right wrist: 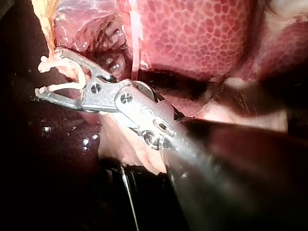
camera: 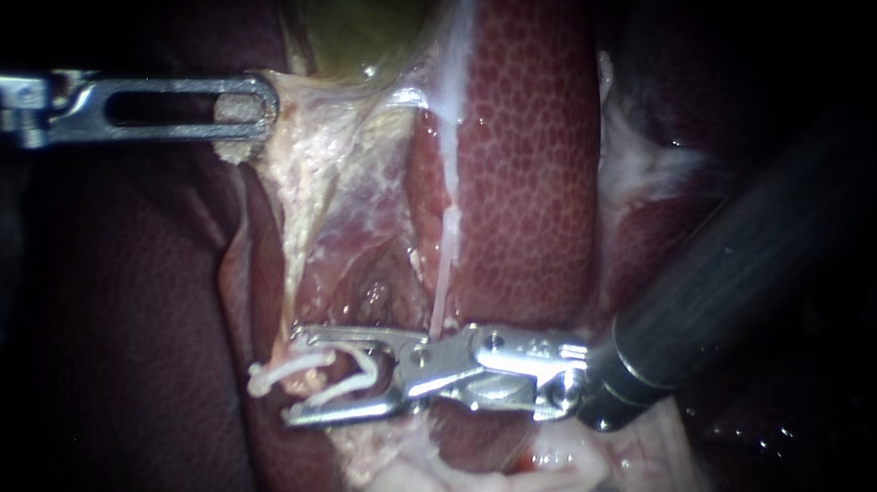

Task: Clipping second clip left tube

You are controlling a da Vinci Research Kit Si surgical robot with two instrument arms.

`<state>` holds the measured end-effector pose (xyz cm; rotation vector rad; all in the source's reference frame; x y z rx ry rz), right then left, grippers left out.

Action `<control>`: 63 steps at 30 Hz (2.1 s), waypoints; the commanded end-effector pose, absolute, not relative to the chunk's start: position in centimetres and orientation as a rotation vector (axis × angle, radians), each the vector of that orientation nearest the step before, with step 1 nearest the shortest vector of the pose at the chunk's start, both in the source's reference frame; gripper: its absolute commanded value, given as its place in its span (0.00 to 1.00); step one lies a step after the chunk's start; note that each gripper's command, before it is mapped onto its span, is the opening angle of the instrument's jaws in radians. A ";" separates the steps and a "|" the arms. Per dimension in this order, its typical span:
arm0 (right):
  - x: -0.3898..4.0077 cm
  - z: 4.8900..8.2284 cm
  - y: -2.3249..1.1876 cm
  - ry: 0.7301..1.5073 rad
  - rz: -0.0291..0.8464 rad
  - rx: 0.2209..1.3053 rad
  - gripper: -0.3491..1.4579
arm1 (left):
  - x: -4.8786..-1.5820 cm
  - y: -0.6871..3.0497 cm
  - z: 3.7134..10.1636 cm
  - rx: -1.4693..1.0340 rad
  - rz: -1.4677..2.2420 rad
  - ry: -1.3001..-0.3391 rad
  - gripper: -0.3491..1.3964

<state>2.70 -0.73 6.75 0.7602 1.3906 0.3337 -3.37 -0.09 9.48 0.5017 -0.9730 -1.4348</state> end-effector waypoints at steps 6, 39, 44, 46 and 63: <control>2.70 6.76 -0.73 1.391 0.333 0.760 0.47 | -3.37 -0.09 9.48 0.502 -1.435 -0.973 0.00; 2.35 6.61 -0.46 1.387 0.366 0.764 0.49 | -3.31 -0.09 9.47 0.501 -1.435 -0.972 0.00; 2.29 6.58 -0.37 1.386 0.378 0.761 0.49 | -3.31 -0.09 9.47 0.501 -1.435 -0.972 0.00; 2.29 6.58 -0.37 1.386 0.378 0.760 0.49 | -3.31 -0.09 9.47 0.501 -1.435 -0.972 0.00; 2.36 6.78 -0.31 1.384 0.383 0.752 0.49 | -3.32 -0.10 9.42 0.500 -1.438 -0.971 0.00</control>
